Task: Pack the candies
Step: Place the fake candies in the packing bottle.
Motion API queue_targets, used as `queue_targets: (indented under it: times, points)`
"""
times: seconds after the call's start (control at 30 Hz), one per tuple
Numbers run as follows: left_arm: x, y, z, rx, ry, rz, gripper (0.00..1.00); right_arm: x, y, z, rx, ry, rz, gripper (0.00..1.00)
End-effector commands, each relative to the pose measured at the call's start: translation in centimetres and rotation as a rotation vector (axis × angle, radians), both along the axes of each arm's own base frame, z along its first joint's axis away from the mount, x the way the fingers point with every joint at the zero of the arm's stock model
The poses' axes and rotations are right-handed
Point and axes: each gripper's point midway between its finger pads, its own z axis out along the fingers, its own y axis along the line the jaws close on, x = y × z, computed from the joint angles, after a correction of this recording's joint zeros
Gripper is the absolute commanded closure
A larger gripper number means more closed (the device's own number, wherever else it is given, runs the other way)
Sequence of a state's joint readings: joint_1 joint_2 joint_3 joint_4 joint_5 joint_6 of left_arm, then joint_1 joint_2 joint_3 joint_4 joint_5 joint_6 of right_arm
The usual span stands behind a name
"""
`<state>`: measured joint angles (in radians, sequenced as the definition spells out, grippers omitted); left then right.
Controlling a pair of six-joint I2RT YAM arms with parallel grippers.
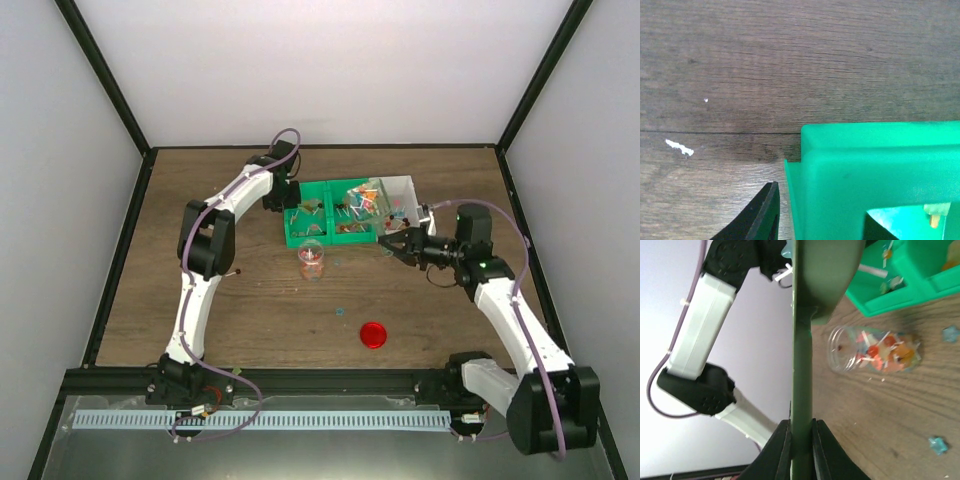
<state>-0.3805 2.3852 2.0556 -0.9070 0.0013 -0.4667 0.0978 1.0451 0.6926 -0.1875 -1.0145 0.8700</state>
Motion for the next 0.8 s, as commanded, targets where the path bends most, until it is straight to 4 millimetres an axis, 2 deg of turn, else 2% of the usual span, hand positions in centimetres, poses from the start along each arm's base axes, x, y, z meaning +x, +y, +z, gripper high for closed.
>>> queue_targets:
  times: [0.0, 0.23, 0.4, 0.6, 0.77]
  points:
    - [0.9, 0.5, 2.4, 0.009, -0.063, -0.002, 0.71, -2.4, 1.8, 1.7, 0.045, -0.017, 0.084, 0.99]
    - [0.1, 0.7, 3.7, -0.003, -0.081, -0.005, 0.68, -5.7, 4.3, 0.6, -0.001, 0.087, 0.164, 0.99]
    - [-0.3, 0.7, 4.1, -0.016, -0.086, -0.006, 0.63, -7.5, 4.9, 0.7, -0.021, 0.13, 0.184, 0.99]
    - [-0.9, 0.8, 3.9, -0.017, -0.078, -0.008, 0.62, -8.3, 4.8, 0.5, -0.101, 0.175, 0.196, 0.99]
    - [-1.3, 0.8, 3.9, -0.026, -0.078, -0.014, 0.61, -8.3, 5.6, 0.8, -0.159, 0.176, 0.232, 0.99]
